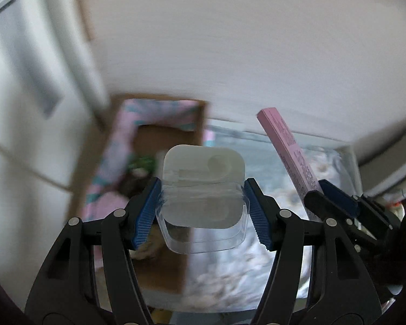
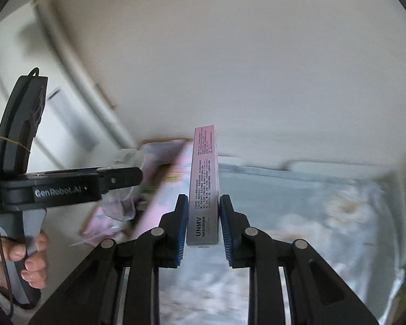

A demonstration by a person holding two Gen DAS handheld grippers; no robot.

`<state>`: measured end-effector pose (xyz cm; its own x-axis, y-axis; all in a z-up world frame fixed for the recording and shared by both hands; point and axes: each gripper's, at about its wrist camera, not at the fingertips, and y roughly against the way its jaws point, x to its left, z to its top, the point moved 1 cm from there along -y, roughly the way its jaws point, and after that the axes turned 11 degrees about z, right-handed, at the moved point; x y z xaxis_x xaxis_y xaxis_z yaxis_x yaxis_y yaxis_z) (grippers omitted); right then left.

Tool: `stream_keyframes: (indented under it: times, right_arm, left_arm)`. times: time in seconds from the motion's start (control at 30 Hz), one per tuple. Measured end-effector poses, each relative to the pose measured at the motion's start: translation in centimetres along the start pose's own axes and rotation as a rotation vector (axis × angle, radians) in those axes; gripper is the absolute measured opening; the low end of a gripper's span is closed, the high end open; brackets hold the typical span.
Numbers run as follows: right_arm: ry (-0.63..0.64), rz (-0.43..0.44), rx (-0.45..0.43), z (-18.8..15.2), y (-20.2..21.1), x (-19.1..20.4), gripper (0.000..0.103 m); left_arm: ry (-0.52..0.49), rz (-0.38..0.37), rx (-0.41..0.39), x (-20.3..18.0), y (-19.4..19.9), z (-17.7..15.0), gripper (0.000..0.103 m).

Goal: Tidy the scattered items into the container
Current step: 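Carry earphone case and pink box into the cardboard box and open both tools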

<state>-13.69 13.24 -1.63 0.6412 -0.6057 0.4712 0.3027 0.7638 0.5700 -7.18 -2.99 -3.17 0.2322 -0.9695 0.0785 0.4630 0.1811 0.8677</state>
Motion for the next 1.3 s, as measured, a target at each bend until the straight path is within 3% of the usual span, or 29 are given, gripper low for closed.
stream_keyframes:
  times: [0.27,0.53,0.87,0.9,1.0,1.1,1.3]
  right_arm:
    - [0.063,0.097,0.088,1.0,-7.5,5.7,0.022]
    - [0.079,0.057,0.173,1.0,-13.3,8.0,0.022]
    - [0.091,0.021,0.216,0.2,-15.9,8.3,0.022]
    - [0.087,0.013,0.221,0.1,-16.2,8.3,0.022]
    - [0.055,0.005,0.245,0.0,-16.9,7.9,0.025]
    - [0.037,-0.007,0.232,-0.1,-16.7,7.8,0.053]
    - [0.031,0.004,0.175,0.5,-15.1,7.5,0.055]
  left_arm:
    - [0.086,0.065,0.027,6.5,-4.0,-2.9,0.06]
    - [0.087,0.061,0.063,8.1,-7.1,-4.0,0.06]
    - [0.088,0.045,0.094,9.0,-9.8,-4.3,0.06]
    - [0.089,0.045,0.097,9.0,-9.9,-4.2,0.063]
    - [0.08,0.035,0.127,9.1,-10.4,-4.1,0.101]
    - [0.069,0.016,0.117,9.0,-10.1,-4.1,0.102]
    - [0.057,0.009,0.089,9.0,-8.9,-4.1,0.102]
